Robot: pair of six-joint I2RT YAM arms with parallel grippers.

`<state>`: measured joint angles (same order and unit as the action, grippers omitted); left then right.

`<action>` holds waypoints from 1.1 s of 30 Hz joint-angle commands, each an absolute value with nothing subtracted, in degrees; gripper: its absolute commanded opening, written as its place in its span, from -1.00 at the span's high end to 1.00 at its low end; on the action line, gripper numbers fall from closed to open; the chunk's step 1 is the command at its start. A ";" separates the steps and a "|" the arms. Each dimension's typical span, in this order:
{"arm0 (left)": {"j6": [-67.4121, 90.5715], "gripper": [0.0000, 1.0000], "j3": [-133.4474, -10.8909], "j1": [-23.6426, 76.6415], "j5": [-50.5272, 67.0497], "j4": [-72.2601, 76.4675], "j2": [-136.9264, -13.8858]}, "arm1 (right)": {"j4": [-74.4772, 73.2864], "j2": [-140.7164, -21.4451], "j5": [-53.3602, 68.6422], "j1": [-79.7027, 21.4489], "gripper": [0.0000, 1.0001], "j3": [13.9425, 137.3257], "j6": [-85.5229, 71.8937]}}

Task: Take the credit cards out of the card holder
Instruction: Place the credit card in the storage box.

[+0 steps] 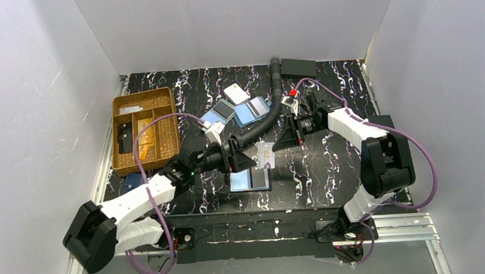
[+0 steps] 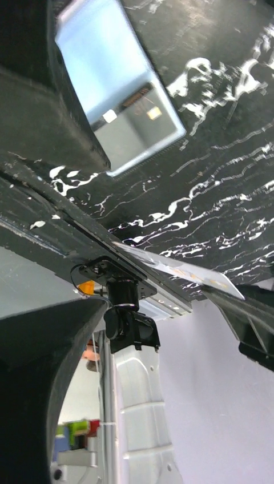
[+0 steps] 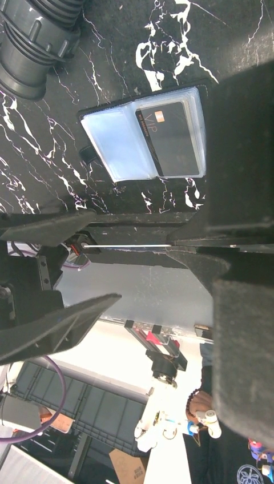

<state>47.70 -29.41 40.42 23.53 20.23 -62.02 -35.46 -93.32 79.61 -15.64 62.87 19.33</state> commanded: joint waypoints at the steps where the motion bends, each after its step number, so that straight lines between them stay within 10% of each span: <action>1: 46.97 -0.41 -36.54 41.45 27.68 26.06 -71.61 | -34.21 -92.64 82.08 -15.47 0.97 62.76 18.99; 5: 47.40 -0.15 -39.38 42.43 29.23 28.42 -76.38 | -34.01 -93.04 82.31 -15.47 0.97 62.62 18.72; 10: 47.70 1.00 -41.06 42.84 31.46 30.34 -79.01 | -33.67 -93.51 81.35 -15.47 0.97 62.58 18.48; 13: 47.24 1.00 -39.70 42.81 31.17 30.59 -77.23 | -33.68 -93.42 80.61 -15.47 0.92 62.83 18.45; 18: 48.18 1.00 -35.56 38.21 30.80 30.36 -72.91 | -38.63 -91.48 77.26 -13.59 -0.41 64.93 23.27; 21: 50.74 1.00 -33.14 30.68 33.46 29.53 -69.93 | -39.84 -89.77 74.86 -10.83 -0.75 65.27 25.13; 33: 58.57 1.00 -41.44 -9.08 36.85 22.58 -74.31 | -38.37 -88.22 73.66 -6.82 -0.84 64.62 23.74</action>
<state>55.96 -35.29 -1.65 36.42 24.99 -70.28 -37.87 -90.54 73.71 -7.07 63.00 22.90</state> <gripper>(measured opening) 0.010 0.918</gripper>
